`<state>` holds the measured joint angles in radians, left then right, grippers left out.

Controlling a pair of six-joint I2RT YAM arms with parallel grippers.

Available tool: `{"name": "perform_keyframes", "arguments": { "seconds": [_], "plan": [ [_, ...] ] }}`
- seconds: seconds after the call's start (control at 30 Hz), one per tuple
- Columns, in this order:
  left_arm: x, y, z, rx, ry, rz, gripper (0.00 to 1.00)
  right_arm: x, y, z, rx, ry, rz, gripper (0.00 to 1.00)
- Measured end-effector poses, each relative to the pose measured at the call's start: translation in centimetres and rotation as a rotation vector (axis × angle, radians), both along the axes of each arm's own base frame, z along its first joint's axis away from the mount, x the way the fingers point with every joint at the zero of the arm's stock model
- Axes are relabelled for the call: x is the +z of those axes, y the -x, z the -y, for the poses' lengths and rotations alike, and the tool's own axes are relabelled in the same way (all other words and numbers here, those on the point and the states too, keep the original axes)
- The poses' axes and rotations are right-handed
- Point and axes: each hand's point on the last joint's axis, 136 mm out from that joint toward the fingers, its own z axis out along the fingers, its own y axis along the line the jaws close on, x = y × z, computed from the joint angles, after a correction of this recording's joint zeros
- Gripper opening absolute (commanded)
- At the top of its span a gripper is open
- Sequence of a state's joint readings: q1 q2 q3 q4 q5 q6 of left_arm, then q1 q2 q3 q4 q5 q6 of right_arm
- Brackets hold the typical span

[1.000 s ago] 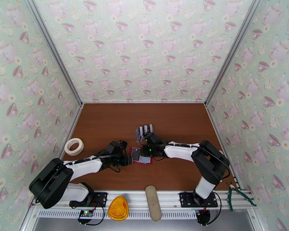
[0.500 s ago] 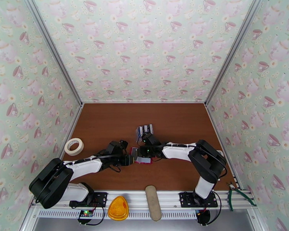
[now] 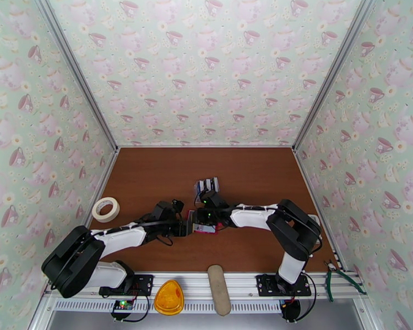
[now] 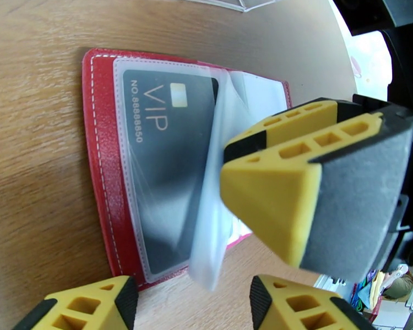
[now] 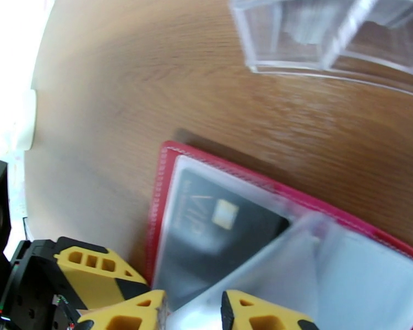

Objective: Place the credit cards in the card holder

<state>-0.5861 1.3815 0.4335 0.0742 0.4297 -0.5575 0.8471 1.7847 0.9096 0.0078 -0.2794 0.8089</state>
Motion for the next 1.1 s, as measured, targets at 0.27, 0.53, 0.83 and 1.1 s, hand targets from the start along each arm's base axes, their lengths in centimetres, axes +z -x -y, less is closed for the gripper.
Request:
{"name": "perform_keyframes", "arguments": {
  "seconds": [0.27,0.53,0.83,1.1],
  "plan": [
    [-0.2,-0.2,0.0,0.000,-0.009,0.002,0.53,0.2,0.2,-0.4,0.009,-0.018,-0.008,0.33],
    [-0.6,-0.7,0.1,0.008,-0.022,0.004,0.46,2.1,-0.6,-1.2,0.013,-0.041,0.017,0.33],
    [-0.9,-1.0,0.0,0.017,-0.031,0.009,0.36,6.4,-1.6,-0.7,0.012,-0.079,0.081,0.34],
    [-1.1,-1.0,-0.3,0.026,-0.046,0.008,0.24,8.7,-1.7,0.6,-0.005,-0.103,0.120,0.34]
  ]
}}
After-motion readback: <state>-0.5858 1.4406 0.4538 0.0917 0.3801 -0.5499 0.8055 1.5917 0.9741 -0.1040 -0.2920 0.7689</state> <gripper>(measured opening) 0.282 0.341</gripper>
